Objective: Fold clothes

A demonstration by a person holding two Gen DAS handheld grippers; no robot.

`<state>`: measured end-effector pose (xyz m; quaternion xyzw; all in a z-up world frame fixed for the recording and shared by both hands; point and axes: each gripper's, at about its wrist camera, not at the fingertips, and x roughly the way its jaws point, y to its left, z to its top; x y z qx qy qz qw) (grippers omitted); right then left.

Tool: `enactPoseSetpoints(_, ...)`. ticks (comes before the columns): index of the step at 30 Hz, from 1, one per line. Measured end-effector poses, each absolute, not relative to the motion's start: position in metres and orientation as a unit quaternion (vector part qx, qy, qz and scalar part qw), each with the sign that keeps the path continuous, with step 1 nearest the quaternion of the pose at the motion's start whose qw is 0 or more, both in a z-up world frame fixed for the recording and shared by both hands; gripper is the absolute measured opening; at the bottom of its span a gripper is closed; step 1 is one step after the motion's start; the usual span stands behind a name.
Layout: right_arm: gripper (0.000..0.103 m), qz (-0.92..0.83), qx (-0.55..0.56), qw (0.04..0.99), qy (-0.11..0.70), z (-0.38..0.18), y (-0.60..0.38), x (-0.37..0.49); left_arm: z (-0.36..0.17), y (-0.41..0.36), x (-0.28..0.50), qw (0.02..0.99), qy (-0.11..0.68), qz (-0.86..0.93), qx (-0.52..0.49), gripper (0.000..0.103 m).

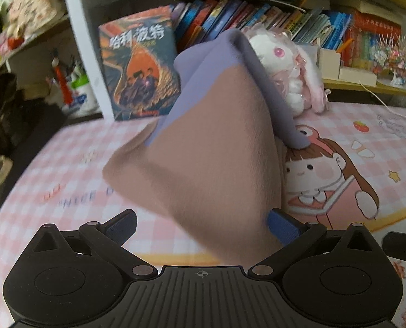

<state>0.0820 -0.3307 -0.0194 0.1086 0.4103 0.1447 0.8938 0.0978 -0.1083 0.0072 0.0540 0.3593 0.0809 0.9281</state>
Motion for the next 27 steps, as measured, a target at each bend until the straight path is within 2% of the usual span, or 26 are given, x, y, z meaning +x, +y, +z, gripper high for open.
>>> enactPoseSetpoints(9,0.103,0.158,0.155,0.886,0.407,-0.021,-0.345,0.093,0.005,-0.12,0.136,0.929,0.344,0.101,0.095,0.103)
enactPoseSetpoints(12,0.103,0.167,0.167,0.885,0.401,-0.02,-0.349,0.094,0.005,-0.122,0.145,0.926,0.344,0.102,0.114,0.095)
enactPoseSetpoints(14,0.103,0.172,0.173,0.885,0.397,-0.018,-0.35,0.094,0.005,-0.12,0.148,0.926,0.344,0.103,0.115,0.081)
enactPoseSetpoints(15,0.102,0.174,0.174,0.885,0.396,-0.018,-0.351,0.095,0.006,-0.119,0.148,0.926,0.348,0.099,0.109,0.06)
enactPoseSetpoints(16,0.102,0.175,0.175,0.885,0.395,-0.017,-0.351,0.095,0.007,-0.117,0.147,0.926,0.353,0.091,0.1,0.031)
enactPoseSetpoints(17,0.101,0.177,0.176,0.884,0.394,-0.017,-0.351,0.095,0.008,-0.116,0.146,0.925,0.359,0.082,0.091,0.017)
enactPoseSetpoints(20,0.1,0.183,0.179,0.882,0.395,-0.016,-0.35,0.097,0.017,-0.114,0.135,0.928,0.361,0.052,0.08,0.009)
enactPoseSetpoints(27,0.099,0.208,0.178,0.877,0.395,-0.013,-0.339,0.099,0.04,-0.119,0.073,0.928,0.356,-0.063,0.09,0.009)
